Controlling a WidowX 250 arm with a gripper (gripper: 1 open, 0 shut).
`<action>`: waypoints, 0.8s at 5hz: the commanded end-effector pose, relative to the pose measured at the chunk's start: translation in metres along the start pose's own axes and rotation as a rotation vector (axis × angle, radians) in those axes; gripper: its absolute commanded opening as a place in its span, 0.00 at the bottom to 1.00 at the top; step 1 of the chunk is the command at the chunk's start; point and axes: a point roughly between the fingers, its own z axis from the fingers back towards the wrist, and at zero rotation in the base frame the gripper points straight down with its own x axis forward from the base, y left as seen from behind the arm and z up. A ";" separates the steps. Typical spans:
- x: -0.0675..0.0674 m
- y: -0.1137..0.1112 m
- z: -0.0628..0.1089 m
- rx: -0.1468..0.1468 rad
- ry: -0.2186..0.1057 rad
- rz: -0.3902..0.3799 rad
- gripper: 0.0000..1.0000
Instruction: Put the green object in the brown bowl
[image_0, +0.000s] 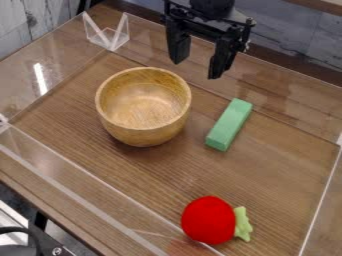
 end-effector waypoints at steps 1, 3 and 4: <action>-0.005 -0.008 -0.016 -0.012 0.012 0.084 1.00; 0.014 -0.024 -0.053 -0.040 0.005 0.050 1.00; 0.021 -0.038 -0.068 -0.052 0.002 0.060 1.00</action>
